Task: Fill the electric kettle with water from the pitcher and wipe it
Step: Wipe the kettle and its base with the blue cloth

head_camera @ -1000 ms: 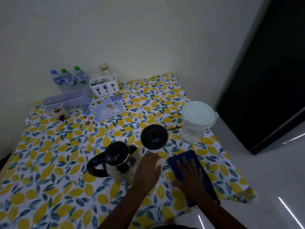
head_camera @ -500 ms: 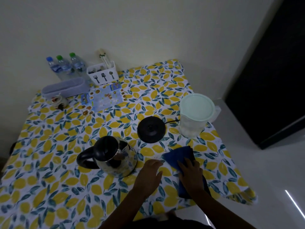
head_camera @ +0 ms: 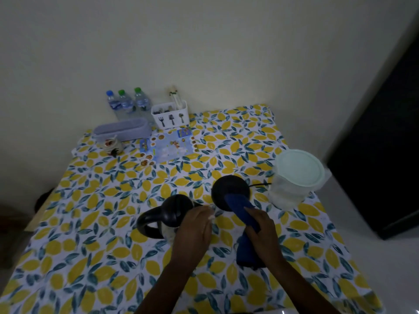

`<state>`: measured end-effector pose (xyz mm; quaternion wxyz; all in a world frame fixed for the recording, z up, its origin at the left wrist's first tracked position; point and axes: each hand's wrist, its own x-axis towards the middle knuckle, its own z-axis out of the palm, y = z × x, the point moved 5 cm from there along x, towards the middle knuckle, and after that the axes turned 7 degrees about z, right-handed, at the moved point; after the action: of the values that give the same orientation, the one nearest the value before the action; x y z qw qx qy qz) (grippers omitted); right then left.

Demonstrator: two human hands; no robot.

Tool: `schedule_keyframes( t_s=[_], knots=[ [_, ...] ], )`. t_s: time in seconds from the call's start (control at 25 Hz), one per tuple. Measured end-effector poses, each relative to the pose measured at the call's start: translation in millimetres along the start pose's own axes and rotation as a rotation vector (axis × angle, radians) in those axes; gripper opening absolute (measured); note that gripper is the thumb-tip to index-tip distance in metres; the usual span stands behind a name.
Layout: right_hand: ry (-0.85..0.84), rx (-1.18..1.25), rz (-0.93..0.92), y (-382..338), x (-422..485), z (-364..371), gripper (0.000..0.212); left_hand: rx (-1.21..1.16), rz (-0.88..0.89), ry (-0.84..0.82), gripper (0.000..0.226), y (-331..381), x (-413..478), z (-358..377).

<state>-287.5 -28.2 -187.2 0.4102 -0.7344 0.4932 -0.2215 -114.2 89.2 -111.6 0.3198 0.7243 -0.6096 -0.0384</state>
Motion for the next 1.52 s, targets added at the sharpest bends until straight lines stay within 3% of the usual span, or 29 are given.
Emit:
schedule_keyframes(
  t_s=[0.12,0.24,0.36,0.48,0.6,0.68,0.76,0.84,0.96,1.04,1.16,1.2,1.28,1.44,1.52],
  knots=[
    [-0.026,0.103,-0.127,-65,13,12,0.047,0.069,-0.086,0.211,0.038,-31,-8,-50],
    [-0.178,0.095,-0.209,-122,30,43,0.046,0.159,-0.204,0.114,0.053,-74,-17,-64],
    [-0.429,-0.139,-0.203,-174,47,87,0.042,0.026,-0.248,0.088,0.063,-89,-19,-68],
    [-0.585,-0.256,0.01,-196,68,103,0.033,-0.01,-0.244,0.123,0.066,-85,-15,-72],
    [-0.642,-0.154,0.283,-183,78,98,0.028,0.004,-0.256,0.132,0.061,-85,-15,-76],
    [-0.569,-0.068,0.375,-167,80,91,0.04,0.022,-0.267,0.115,0.059,-88,-16,-76],
    [-0.496,0.014,0.41,-159,73,87,0.031,0.05,-0.278,0.097,0.057,-90,-16,-75],
    [-0.411,-0.004,0.304,-156,59,81,0.021,0.079,-0.286,0.081,0.061,-92,-16,-74],
    [-0.156,-0.117,-0.004,-156,27,77,0.033,0.084,-0.263,0.086,0.073,-94,-16,-72],
    [-0.085,-0.089,-0.038,-152,19,80,0.031,0.068,-0.244,0.099,0.077,-96,-17,-70],
    [-0.189,0.156,0.342,-130,44,89,0.02,0.038,-0.248,0.1,0.073,-97,-17,-70],
    [-0.21,0.198,0.483,-119,50,87,0.025,0.035,-0.251,0.095,0.071,-98,-17,-69],
    [-0.26,0.27,0.593,-105,53,83,0.039,0.034,-0.249,0.076,0.068,-101,-16,-67],
    [-0.115,0.659,0.423,-121,21,99,0.037,0.049,-0.236,0.066,0.075,-105,-15,-66],
    [0.159,0.668,0.419,-107,-13,105,0.033,0.045,-0.244,0.075,0.084,-104,-15,-67]
  ],
)
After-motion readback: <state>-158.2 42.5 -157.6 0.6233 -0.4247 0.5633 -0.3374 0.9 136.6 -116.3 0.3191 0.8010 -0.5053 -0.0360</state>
